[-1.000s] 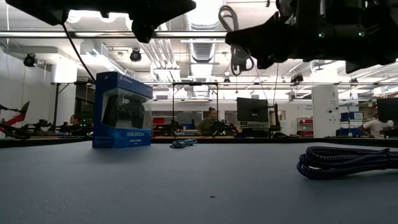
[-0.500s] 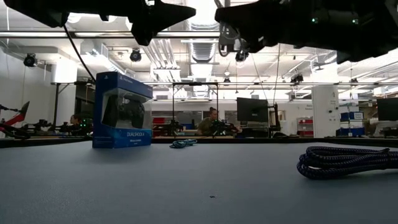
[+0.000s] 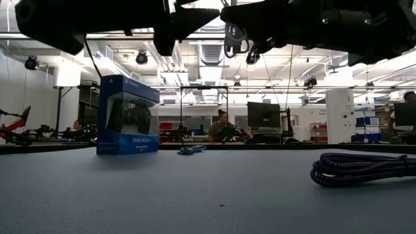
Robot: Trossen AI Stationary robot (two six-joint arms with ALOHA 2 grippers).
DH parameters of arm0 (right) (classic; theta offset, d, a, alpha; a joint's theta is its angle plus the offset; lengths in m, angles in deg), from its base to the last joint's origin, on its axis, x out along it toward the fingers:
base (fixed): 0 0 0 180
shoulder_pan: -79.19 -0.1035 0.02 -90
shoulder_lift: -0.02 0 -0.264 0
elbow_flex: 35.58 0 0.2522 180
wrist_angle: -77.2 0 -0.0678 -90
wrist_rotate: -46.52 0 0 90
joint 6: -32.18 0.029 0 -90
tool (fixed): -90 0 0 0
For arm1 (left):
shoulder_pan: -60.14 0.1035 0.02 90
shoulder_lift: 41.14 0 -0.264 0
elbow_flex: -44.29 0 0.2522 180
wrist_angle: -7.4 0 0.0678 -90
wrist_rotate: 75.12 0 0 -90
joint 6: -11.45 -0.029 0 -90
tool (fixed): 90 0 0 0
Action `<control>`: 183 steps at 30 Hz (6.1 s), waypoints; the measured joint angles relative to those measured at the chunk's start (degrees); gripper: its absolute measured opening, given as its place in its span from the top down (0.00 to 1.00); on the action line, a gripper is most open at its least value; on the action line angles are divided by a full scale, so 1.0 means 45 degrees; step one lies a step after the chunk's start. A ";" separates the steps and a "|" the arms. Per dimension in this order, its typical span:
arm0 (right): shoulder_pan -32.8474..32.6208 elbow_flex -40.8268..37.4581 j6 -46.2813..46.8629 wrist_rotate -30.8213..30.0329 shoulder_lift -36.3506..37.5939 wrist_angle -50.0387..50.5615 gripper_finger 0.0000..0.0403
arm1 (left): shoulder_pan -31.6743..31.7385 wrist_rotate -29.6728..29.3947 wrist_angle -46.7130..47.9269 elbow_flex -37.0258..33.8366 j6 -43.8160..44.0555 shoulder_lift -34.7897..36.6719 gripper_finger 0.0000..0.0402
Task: Pick and place USB-C Cables
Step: Put the white charger cable into the yellow bin
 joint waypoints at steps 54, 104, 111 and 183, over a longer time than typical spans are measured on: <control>-0.0005 -0.0015 0.1413 -0.0063 0.3369 0.5629 0.47 | -0.0044 -0.0191 0.1967 0.1670 -0.0326 -0.1016 0.99; 0.0107 -0.0069 0.1451 -0.0763 0.8718 1.4746 0.49 | -0.3741 0.7460 3.2049 0.8943 0.7701 0.1109 0.99; 0.0107 -0.0126 0.1580 -0.0758 0.8714 1.4768 0.49 | -0.3918 0.7459 3.1900 0.8793 0.8198 0.0901 0.99; 0.0107 -0.0136 0.1617 -0.0748 0.8709 1.5062 0.49 | -0.6053 0.7931 2.5837 0.4191 1.1385 0.0604 0.96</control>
